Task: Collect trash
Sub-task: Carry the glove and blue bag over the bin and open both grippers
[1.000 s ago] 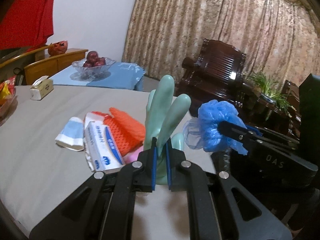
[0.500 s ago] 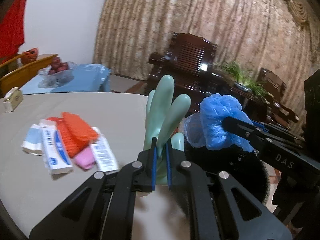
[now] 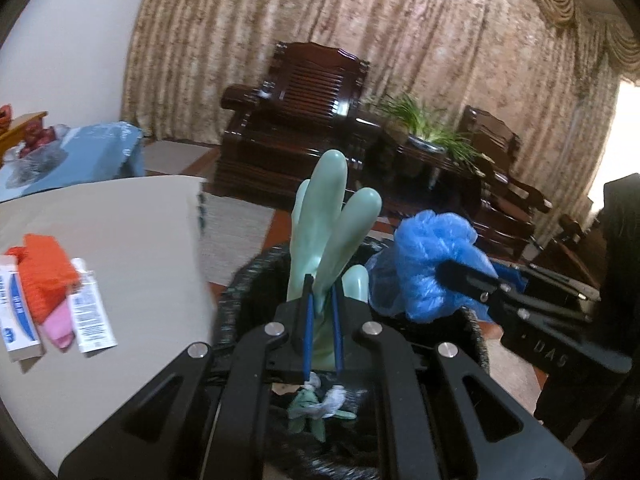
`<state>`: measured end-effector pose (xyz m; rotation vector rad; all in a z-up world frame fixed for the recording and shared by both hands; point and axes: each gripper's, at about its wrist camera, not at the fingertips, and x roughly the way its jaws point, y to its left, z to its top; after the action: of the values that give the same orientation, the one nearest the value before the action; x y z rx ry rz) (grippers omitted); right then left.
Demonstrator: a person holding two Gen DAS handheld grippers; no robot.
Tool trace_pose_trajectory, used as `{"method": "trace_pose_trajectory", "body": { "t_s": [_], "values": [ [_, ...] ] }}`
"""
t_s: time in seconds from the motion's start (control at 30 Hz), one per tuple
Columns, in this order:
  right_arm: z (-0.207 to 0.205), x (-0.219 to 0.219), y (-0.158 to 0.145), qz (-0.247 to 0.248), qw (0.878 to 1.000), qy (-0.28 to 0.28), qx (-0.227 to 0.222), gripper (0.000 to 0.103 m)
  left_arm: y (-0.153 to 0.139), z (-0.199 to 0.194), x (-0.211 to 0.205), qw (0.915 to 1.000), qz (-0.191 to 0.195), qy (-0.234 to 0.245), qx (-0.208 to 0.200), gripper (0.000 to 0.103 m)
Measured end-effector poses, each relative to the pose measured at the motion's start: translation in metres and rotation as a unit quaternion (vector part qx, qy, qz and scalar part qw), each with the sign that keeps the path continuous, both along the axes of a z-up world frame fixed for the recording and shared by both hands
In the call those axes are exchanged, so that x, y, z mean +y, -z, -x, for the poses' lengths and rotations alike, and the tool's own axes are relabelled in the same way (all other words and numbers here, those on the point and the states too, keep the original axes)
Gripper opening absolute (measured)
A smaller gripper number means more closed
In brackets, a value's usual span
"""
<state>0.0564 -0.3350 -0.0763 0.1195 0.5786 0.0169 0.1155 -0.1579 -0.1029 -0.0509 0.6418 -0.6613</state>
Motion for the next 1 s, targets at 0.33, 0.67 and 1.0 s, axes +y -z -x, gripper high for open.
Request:
{"method": "trace_pose_trajectory", "body": {
  "t_s": [0.33, 0.67, 1.0],
  "values": [
    [0.008, -0.022, 0.026, -0.001, 0.999, 0.032, 0.036, 0.025, 0.031, -0.007, -0.041, 0.9988, -0.024, 0.035, 0.025, 0.007],
    [0.011, -0.027, 0.051, -0.002, 0.997, 0.032, 0.067, 0.033, 0.05, -0.014, -0.04, 0.997, -0.042, 0.041, 0.051, 0.018],
    [0.02, -0.03, 0.052, 0.006, 0.997, 0.051, 0.064, 0.089, 0.042, -0.008, -0.018, 0.9984, -0.037, 0.017, 0.039, 0.063]
  ]
}}
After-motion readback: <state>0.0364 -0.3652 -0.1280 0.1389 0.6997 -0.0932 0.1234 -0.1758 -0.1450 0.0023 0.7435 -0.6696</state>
